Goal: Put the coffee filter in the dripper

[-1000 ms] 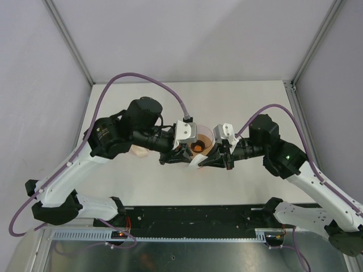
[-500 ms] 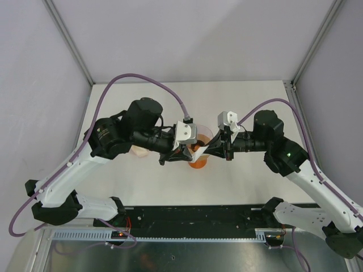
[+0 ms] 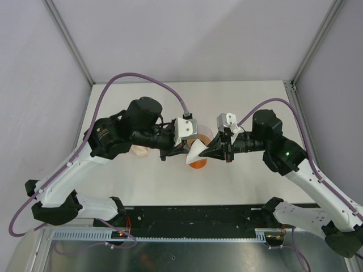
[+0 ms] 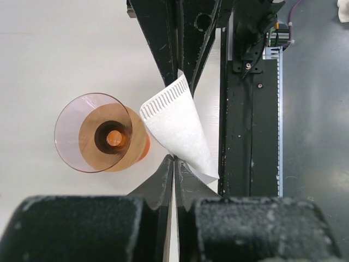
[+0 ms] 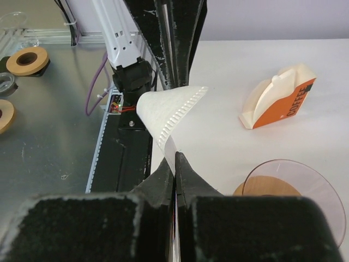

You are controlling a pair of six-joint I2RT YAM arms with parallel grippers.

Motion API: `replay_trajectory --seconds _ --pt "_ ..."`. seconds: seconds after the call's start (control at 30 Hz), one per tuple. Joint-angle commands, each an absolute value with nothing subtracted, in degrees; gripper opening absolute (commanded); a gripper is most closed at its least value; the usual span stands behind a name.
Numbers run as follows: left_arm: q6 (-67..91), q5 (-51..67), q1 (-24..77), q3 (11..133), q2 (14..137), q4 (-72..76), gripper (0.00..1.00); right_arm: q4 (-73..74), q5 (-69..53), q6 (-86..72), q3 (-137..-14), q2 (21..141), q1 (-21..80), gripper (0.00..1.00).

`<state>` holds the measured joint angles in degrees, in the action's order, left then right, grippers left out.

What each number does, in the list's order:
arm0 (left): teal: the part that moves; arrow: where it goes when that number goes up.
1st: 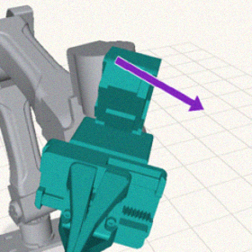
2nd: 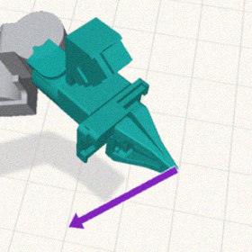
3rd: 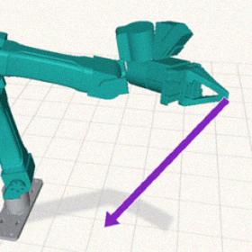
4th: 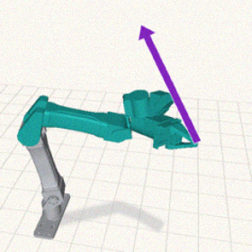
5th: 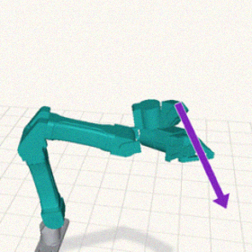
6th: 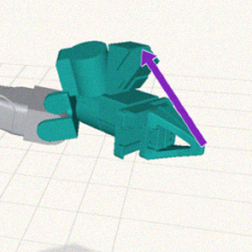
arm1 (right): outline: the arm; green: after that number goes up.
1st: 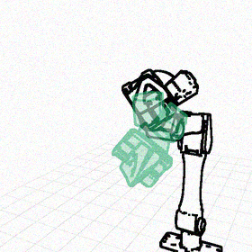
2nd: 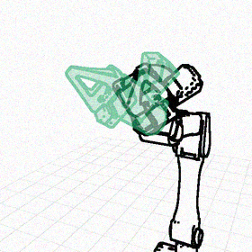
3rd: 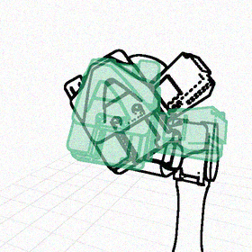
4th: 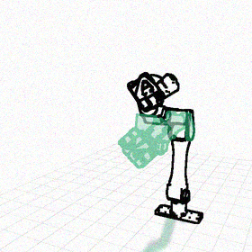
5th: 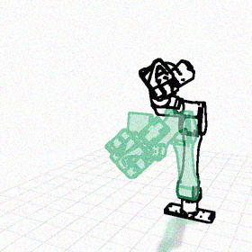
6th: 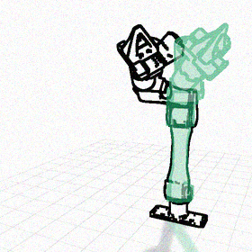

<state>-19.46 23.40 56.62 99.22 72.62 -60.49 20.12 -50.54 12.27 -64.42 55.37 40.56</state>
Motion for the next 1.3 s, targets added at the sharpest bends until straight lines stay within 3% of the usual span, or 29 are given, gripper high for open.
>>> replay_trajectory --seconds 0.0,0.27,0.73,0.9,1.1,1.27 --pt "-19.05 23.04 56.87 101.54 71.84 -58.76 0.09 20.82 -51.89 13.47 -66.79 55.41 40.96 0.00" --pt "-19.49 28.59 56.87 100.80 71.05 -59.43 0.27 21.34 -48.06 13.08 -66.80 55.43 40.63 0.00" --pt "-17.97 31.34 56.87 100.52 71.29 -60.03 0.42 19.69 -47.10 11.56 -66.80 55.43 40.53 0.00" --pt "-16.70 31.06 56.87 100.70 71.85 -59.97 0.43 18.72 -46.81 10.67 -66.80 55.62 40.53 0.00" --pt "-17.64 28.52 56.87 101.36 71.90 -60.07 0.33 19.66 -47.18 11.20 -66.80 55.56 40.52 0.00" --pt "-23.22 24.25 56.62 102.71 70.80 -61.18 0.47 21.41 -48.05 12.78 -66.80 55.40 40.28 0.00"
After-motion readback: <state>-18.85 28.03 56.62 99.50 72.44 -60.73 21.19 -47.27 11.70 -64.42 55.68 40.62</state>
